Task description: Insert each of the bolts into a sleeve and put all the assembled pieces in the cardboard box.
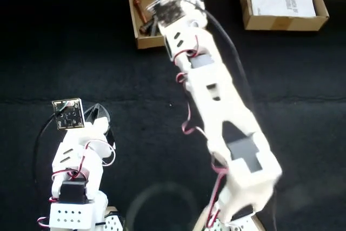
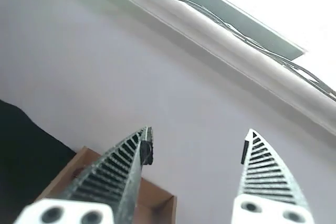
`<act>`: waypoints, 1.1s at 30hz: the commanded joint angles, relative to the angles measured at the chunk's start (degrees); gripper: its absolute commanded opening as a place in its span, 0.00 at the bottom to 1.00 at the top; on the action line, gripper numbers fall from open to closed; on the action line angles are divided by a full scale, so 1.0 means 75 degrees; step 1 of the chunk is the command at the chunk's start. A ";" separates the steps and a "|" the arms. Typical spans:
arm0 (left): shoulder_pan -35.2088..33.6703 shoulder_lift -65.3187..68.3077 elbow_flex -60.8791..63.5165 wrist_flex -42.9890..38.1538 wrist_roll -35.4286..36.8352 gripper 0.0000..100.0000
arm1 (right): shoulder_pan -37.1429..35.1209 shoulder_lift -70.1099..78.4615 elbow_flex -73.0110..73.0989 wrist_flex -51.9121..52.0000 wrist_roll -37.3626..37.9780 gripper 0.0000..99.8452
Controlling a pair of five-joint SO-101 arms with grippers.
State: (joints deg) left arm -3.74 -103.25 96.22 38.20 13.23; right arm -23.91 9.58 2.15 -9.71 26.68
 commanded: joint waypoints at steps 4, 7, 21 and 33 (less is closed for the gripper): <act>0.0908 -0.0029 0.0123 0.0832 -0.0059 0.01 | 0.0076 -0.2819 0.0850 0.3604 -0.0492 0.25; 0.1049 -0.0018 0.0123 0.0879 -0.0059 0.01 | 0.0076 -0.3651 0.1155 0.4859 -0.0492 0.25; -0.0076 -0.0018 0.0123 0.1242 -0.0035 0.01 | -0.0369 -0.8117 0.3311 0.9875 -0.2743 0.25; -0.0170 -0.0018 0.0123 0.2098 -0.0035 0.01 | 0.2350 -1.1528 0.8656 1.0016 -0.3774 0.25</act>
State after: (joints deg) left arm -4.26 -103.25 96.22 53.76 13.14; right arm -12.40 -71.30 56.31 65.45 -1.10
